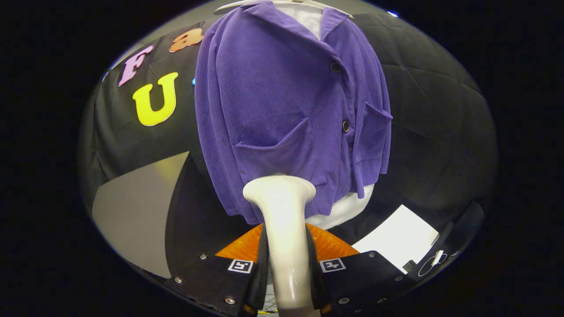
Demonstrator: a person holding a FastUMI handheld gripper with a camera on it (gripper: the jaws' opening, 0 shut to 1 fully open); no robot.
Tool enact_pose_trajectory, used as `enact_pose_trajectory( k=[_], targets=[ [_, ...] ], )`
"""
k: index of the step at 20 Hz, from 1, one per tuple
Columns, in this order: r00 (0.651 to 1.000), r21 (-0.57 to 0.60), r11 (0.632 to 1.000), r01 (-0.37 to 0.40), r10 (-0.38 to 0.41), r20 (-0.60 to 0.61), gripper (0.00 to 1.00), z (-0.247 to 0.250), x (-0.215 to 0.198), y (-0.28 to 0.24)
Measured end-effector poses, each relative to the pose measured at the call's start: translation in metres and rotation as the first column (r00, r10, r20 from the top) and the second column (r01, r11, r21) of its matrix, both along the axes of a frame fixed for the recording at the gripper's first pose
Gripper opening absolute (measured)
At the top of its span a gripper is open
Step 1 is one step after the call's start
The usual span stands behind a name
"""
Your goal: Iron the clothes twice with a garment steamer, once on the left side and once on the right side.
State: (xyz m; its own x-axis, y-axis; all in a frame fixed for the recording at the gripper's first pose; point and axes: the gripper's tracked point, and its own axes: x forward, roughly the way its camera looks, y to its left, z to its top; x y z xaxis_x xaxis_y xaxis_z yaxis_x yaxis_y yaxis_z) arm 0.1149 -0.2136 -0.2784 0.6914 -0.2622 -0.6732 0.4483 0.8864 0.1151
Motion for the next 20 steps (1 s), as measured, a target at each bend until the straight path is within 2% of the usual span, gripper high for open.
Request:
enact_pose_trajectory(
  k=[4,11,20],
  targets=[
    [1.0,0.013,1.0,-0.028,0.028,-0.005,0.4,-0.003,-0.004,0.006],
    [1.0,0.027,0.999,-0.029,0.029,-0.011,0.4,-0.002,-0.023,0.001],
    [0.999,0.027,0.999,-0.017,0.016,0.044,0.4,0.042,-0.04,-0.039]
  ],
)
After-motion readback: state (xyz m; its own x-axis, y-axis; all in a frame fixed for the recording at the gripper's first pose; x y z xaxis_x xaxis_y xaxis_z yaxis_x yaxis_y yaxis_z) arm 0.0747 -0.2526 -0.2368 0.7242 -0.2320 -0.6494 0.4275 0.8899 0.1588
